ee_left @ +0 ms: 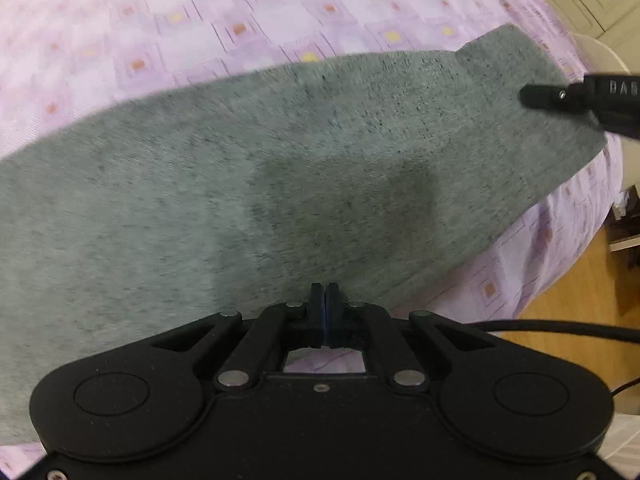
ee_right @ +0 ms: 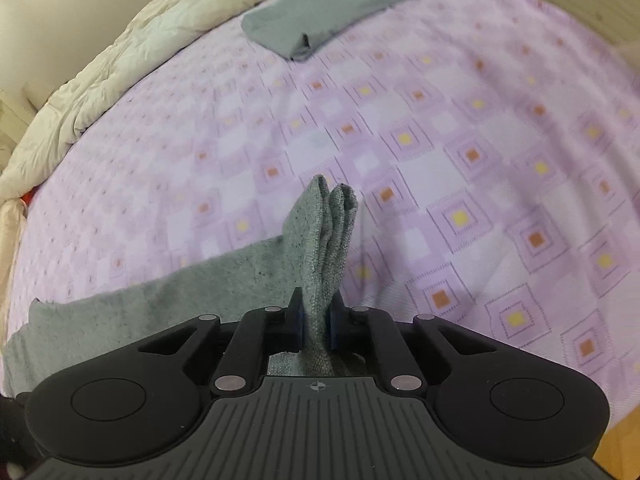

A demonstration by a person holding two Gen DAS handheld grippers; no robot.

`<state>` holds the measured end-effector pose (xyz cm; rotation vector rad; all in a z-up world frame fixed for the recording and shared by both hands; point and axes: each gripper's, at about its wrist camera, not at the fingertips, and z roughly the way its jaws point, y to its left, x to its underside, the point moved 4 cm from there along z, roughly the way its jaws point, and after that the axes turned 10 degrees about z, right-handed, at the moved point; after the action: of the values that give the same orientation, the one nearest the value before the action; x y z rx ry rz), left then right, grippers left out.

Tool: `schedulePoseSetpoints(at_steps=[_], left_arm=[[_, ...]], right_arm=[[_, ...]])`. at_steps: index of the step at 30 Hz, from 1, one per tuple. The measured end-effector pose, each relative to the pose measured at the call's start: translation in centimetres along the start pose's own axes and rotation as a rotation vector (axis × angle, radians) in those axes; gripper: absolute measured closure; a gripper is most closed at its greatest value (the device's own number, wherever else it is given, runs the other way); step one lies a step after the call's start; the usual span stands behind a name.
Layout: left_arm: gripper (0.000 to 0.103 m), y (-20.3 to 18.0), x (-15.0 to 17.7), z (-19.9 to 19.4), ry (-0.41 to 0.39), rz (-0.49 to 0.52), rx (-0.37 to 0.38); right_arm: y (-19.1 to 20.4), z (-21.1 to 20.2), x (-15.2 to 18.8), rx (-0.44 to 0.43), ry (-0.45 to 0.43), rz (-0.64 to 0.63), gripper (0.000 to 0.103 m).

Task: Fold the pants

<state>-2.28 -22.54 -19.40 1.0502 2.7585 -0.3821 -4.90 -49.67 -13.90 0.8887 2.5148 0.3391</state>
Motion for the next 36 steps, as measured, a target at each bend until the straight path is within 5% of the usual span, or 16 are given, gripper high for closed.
schedulePoseSetpoints(at_steps=[6,14,23,28,31,36], left_arm=[[0.096,3.9,2.0,-4.1,-0.096,-0.011,-0.025],[0.096,12.9,6.0,-8.5,-0.154,-0.061,-0.080],[0.096,22.0,10.1,-12.1,-0.193,-0.170,-0.163],[0.096,25.4,12.3,-13.3,-0.192,-0.198,-0.199],[0.096,26.1,12.7,-13.7,-0.195,-0.205,-0.198],[0.096,25.6,11.7,-14.1,-0.228,-0.183,-0.182]], right_arm=[[5.7,-3.2,0.5,-0.003,-0.042,-0.053,0.092],[18.6,-5.2,3.9,-0.071,-0.060,-0.197,0.092],[31.7,3.0,13.7,-0.194,0.051,-0.336,0.092],[34.8,8.9,18.9,-0.166,0.112,-0.382,0.087],[35.0,10.7,20.3,-0.202,0.221,-0.346,0.069],[34.3,6.9,19.8,-0.257,0.202,-0.365,0.068]])
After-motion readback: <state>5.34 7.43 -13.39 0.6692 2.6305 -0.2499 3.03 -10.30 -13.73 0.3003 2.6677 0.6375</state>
